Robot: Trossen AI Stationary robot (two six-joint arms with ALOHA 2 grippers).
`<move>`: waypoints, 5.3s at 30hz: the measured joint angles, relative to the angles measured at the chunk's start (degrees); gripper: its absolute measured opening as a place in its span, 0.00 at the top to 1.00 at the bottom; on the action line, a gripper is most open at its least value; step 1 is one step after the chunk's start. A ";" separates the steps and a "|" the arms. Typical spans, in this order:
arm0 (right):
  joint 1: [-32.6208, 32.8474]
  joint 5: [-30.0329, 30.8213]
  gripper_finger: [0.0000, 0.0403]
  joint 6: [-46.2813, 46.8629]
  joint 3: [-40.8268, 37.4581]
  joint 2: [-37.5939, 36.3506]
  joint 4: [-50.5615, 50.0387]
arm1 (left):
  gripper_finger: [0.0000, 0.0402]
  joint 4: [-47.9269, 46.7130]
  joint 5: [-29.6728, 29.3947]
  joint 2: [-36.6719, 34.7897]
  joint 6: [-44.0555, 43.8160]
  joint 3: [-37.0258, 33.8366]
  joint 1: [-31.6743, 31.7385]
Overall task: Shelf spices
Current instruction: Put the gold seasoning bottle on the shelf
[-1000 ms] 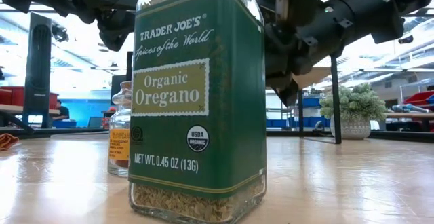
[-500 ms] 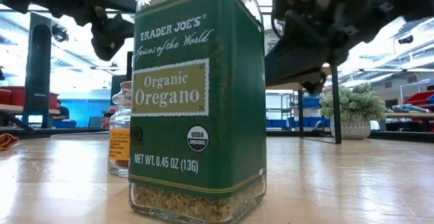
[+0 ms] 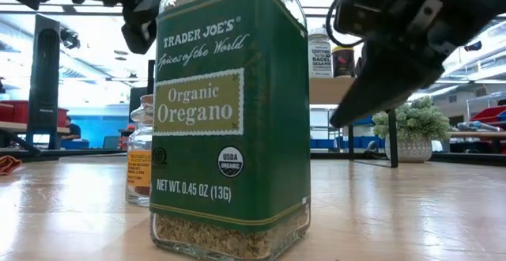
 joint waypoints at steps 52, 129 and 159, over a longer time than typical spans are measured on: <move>19.25 15.06 1.00 28.55 -0.02 0.19 -4.92 | 0.53 -38.16 -25.73 44.98 -41.17 31.62 -20.38; 22.45 17.15 1.00 24.26 -0.02 0.57 -4.23 | 0.03 -18.18 -25.87 54.38 -0.98 31.03 -3.75; 22.43 19.29 0.99 22.57 -0.02 0.57 -4.18 | 0.39 -12.05 -31.01 49.60 -5.69 31.03 -5.36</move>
